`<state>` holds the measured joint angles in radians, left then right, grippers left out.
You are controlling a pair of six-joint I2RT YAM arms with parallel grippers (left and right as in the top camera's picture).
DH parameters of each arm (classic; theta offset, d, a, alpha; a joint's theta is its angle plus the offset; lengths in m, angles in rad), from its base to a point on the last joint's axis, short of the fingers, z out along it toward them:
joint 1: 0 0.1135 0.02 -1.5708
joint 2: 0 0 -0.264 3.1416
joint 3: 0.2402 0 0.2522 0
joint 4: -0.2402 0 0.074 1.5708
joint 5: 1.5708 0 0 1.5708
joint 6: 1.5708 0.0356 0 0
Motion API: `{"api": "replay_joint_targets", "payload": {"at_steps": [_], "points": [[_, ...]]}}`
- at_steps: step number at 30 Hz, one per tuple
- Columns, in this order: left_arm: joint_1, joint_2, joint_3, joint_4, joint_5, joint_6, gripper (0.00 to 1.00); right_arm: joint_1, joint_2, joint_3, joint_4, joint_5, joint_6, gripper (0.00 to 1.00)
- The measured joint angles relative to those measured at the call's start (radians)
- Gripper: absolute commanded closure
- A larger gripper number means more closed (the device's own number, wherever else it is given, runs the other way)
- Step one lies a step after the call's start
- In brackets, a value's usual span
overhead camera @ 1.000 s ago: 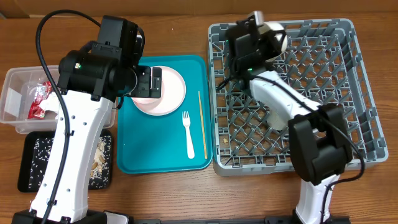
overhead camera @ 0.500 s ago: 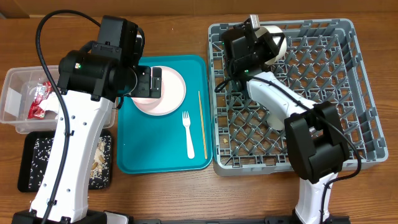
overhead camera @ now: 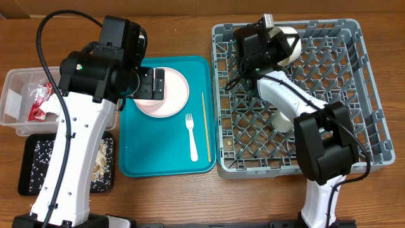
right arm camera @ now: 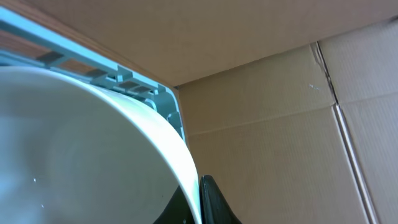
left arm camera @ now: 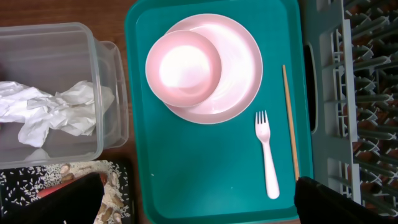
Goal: Sort waste into correct bins and load items into the dishwasher
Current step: 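Carry the white bowl with the right gripper to the rack's back, then lower the white bowl upside down into the rack, open right gripper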
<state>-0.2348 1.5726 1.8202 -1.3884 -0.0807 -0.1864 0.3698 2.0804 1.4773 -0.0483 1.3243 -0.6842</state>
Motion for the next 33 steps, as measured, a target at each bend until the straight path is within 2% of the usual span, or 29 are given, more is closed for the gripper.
{"api": "replay_joint_targets", "payload": {"at_steps": [5,9,18,20,23,29,31,33], "points": [[0.0,0.0,0.0,0.0,0.0,0.0,0.0,0.0,0.001,0.005,-0.146,0.026,0.111,0.96],[0.0,0.0,0.0,0.0,0.0,0.0,0.0,0.003,0.001,0.008,-0.163,0.031,0.16,0.96],[0.0,0.0,0.0,0.0,0.0,0.0,0.0,0.051,0.001,0.008,-0.167,0.035,0.168,0.95],[0.0,0.0,0.0,0.0,0.0,0.0,0.0,0.051,0.001,0.008,-0.169,0.034,0.168,0.85],[0.0,0.0,0.0,0.0,0.0,0.0,0.0,0.055,0.002,0.008,-0.172,0.018,0.173,0.83],[0.0,0.0,0.0,0.0,0.0,0.0,0.0,0.08,0.002,0.008,-0.172,0.007,0.18,0.69],[0.0,0.0,0.0,0.0,0.0,0.0,0.0,0.088,0.002,0.008,-0.172,0.006,0.179,0.61],[0.0,0.0,0.0,0.0,0.0,0.0,0.0,0.096,0.002,0.008,-0.172,0.006,0.179,0.48]]}}
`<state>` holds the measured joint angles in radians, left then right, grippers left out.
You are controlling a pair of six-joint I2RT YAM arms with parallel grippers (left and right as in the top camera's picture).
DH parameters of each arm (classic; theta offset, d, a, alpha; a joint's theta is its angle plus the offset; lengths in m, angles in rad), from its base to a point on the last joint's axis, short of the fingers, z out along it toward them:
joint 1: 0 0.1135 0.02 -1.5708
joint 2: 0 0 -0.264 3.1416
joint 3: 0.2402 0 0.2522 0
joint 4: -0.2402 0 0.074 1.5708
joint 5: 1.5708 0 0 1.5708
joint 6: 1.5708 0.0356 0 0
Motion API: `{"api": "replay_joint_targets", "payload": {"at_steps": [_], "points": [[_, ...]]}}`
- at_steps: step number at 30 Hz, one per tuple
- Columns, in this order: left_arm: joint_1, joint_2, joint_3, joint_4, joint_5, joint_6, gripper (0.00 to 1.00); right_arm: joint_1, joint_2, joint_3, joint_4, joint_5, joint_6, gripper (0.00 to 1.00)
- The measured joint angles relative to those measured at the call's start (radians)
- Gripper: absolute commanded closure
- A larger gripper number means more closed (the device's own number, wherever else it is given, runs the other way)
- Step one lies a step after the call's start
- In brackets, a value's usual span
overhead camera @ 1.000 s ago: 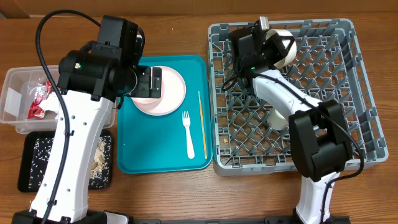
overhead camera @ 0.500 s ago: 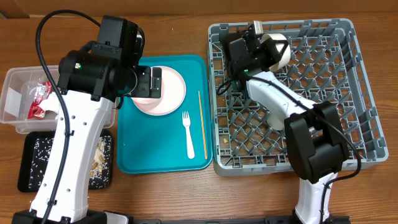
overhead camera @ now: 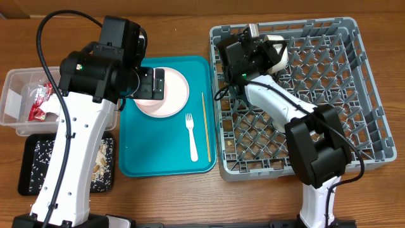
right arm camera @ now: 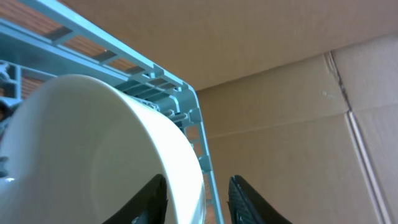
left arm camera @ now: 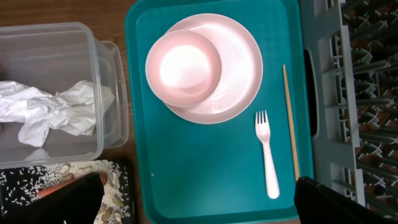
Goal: Sort waste into correct bins and load items into the dishwasher
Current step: 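Lower the white bowl upside down into the rack, open right gripper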
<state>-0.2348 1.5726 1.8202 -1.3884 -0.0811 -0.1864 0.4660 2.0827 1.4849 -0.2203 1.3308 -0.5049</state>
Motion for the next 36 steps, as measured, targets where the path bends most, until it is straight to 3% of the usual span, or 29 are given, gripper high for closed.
{"api": "replay_joint_targets", "payload": {"at_steps": [5,8,17,24,27,29,31,34,35,36], "points": [[0.0,0.0,0.0,0.0,-0.002,0.0,0.0,0.027,0.0,0.0,0.0,-0.005,-0.001,0.4],[0.0,0.0,0.0,0.0,-0.002,0.0,0.0,0.054,0.0,0.0,0.002,-0.008,0.0,0.3],[0.0,0.0,0.0,0.0,-0.003,0.0,0.0,0.118,0.0,0.0,0.008,-0.042,0.007,0.2],[0.0,0.0,0.0,0.0,-0.002,0.0,0.0,0.131,0.0,0.0,0.024,-0.067,0.115,0.19],[0.0,0.0,0.0,0.0,-0.002,0.0,0.0,0.133,-0.002,0.0,0.023,-0.095,0.157,0.15],[0.0,0.0,0.0,0.0,-0.003,0.0,0.0,0.133,-0.023,0.0,-0.016,-0.142,0.229,0.03],[0.0,0.0,0.0,0.0,-0.003,0.0,0.0,0.131,-0.066,-0.001,-0.101,-0.236,0.277,0.03],[0.0,0.0,0.0,0.0,-0.003,0.0,0.0,0.116,-0.167,-0.003,-0.222,-0.436,0.39,0.11],[0.0,0.0,0.0,0.0,-0.003,0.0,0.0,0.086,-0.232,-0.004,-0.275,-0.55,0.476,0.27],[0.0,0.0,0.0,0.0,-0.002,0.0,0.0,0.051,-0.284,-0.004,-0.301,-0.64,0.542,0.51]]}}
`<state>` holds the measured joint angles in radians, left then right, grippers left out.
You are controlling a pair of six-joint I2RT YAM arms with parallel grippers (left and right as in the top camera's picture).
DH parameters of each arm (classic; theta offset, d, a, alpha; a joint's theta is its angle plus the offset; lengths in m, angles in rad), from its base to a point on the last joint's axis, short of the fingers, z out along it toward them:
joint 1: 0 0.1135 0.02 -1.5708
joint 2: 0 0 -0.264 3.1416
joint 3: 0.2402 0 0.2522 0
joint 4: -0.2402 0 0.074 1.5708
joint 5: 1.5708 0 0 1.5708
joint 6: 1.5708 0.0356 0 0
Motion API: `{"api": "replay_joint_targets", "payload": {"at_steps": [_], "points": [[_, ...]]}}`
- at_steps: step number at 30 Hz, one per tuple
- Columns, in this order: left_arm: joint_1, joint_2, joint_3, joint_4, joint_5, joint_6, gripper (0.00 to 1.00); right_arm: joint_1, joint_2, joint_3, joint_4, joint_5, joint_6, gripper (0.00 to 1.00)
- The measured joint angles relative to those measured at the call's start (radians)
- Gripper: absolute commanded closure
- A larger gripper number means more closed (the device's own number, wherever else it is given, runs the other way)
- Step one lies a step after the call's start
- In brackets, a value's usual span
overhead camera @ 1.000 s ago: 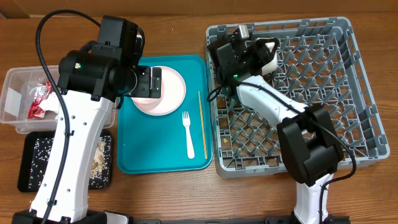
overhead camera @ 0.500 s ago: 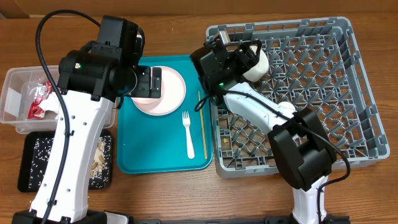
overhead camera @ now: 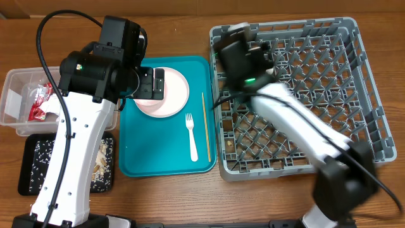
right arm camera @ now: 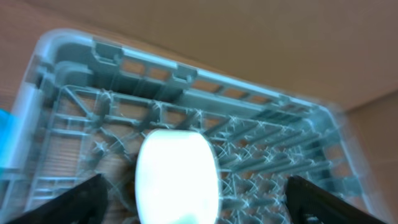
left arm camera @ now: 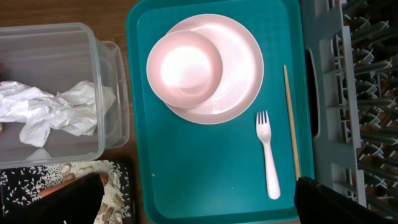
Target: Sort waste into correct bins and load items into the dishwasher
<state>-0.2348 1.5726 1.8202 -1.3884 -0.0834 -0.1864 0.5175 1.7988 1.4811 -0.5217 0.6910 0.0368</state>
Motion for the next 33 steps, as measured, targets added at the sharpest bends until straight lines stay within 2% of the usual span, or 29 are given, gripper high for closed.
{"api": "replay_joint_targets", "payload": {"at_steps": [1,2,3,7,12,18,27,31,33], "points": [[0.0,0.0,0.0,0.0,0.0,0.0,0.0,-0.039,-0.042,0.002,-0.021,-0.081,0.045,0.92],[0.0,0.0,0.0,0.0,0.0,0.0,0.0,-0.096,-0.089,0.003,-0.051,-0.193,0.134,0.96],[0.0,0.0,0.0,0.0,0.0,0.0,0.0,-0.183,-0.132,0.005,-0.074,-0.343,0.174,0.96],[0.0,0.0,0.0,0.0,-0.001,0.0,0.0,-0.395,-0.134,0.005,-0.084,-0.724,0.283,0.96],[0.0,0.0,0.0,0.0,0.0,0.0,0.0,-0.45,-0.026,0.005,-0.081,-0.952,0.323,0.96],[0.0,0.0,0.0,0.0,0.0,0.0,0.0,-0.403,0.104,0.005,-0.046,-1.009,0.33,0.96],[0.0,0.0,0.0,0.0,0.0,0.0,0.0,-0.355,0.118,0.006,-0.04,-1.074,0.318,0.96],[0.0,0.0,0.0,0.0,0.0,0.0,0.0,-0.356,0.112,0.05,-0.118,-1.085,0.309,0.87],[0.0,0.0,0.0,0.0,0.0,0.0,0.0,-0.358,0.083,0.08,-0.183,-1.087,0.308,0.78]]}}
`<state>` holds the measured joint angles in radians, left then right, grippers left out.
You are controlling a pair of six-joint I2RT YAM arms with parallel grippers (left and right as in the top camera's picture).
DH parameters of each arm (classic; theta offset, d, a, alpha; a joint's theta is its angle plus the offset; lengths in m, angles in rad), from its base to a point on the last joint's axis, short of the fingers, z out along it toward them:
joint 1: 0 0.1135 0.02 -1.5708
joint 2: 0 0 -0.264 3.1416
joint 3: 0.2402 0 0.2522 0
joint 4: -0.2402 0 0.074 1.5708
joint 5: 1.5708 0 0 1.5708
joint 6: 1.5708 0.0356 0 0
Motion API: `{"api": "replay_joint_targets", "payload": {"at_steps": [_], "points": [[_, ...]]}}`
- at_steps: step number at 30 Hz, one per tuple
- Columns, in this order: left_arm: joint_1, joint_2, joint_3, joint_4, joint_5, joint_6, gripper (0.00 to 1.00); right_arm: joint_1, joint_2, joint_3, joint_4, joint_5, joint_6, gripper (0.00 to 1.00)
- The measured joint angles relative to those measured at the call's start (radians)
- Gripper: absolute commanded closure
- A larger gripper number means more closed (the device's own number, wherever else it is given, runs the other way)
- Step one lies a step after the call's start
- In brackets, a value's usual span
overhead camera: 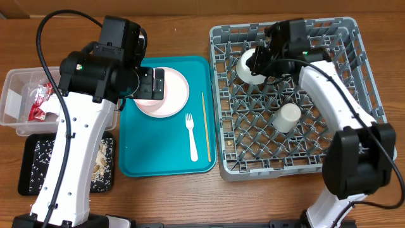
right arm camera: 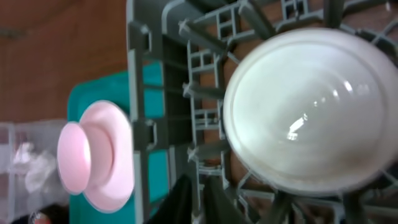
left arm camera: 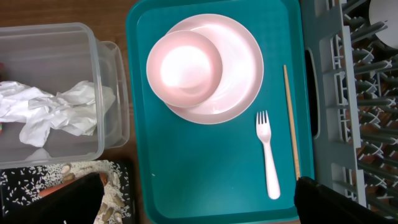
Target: Sort waste into correct bins and load items into the dishwasher
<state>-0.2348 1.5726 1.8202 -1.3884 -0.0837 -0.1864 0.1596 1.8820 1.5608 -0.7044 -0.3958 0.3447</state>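
Observation:
A white bowl (right arm camera: 314, 106) lies in the back left of the grey dishwasher rack (overhead camera: 372, 95), and a white cup (overhead camera: 289, 117) stands further in. My right gripper (right arm camera: 200, 200) hovers just right of the bowl (overhead camera: 251, 65), fingers drawn together on nothing. On the teal tray (left arm camera: 205, 177) sit a pink bowl (left arm camera: 185, 67) on a pink plate (left arm camera: 241, 78), a white fork (left arm camera: 268, 155) and a wooden chopstick (left arm camera: 290, 121). High above the tray, my left gripper (left arm camera: 199, 202) is wide open and empty.
Left of the tray, a clear bin (left arm camera: 109, 93) holds crumpled white paper (left arm camera: 53, 115) and a red wrapper (overhead camera: 39, 101). In front of it, a black tray (overhead camera: 38, 166) holds rice and food scraps. A cardboard wall runs along the back of the table.
My right gripper was wide open above the white bowl lying in the rack; now it is shut and sits to the bowl's right. The left arm and the tray's things are unchanged.
At first my right gripper held the white bowl by its rim over the rack's back edge. Then its fingers stood apart round the rim at the rack's back left. Later the bowl lay alone in the rack under the open gripper, which is now shut. My left arm never moved.

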Motion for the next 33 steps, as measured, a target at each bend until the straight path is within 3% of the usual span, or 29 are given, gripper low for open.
{"api": "replay_joint_targets", "payload": {"at_steps": [7,10,29,33], "points": [[0.0,0.0,0.0,0.0,0.0,0.0,0.0,0.0,-0.286,0.06,-0.298,-0.012,-0.006,0.65],[0.0,0.0,0.0,0.0,0.0,0.0,0.0,-0.001,-0.279,0.063,-0.388,-0.013,-0.009,0.42],[0.0,0.002,0.0,0.13,0.007,-0.029,0.0,-0.001,-0.27,0.062,-0.527,-0.018,-0.005,0.37],[0.0,0.058,0.0,0.141,-0.07,-0.077,0.22,-0.001,-0.27,0.062,-0.549,0.018,-0.005,0.36]]}}
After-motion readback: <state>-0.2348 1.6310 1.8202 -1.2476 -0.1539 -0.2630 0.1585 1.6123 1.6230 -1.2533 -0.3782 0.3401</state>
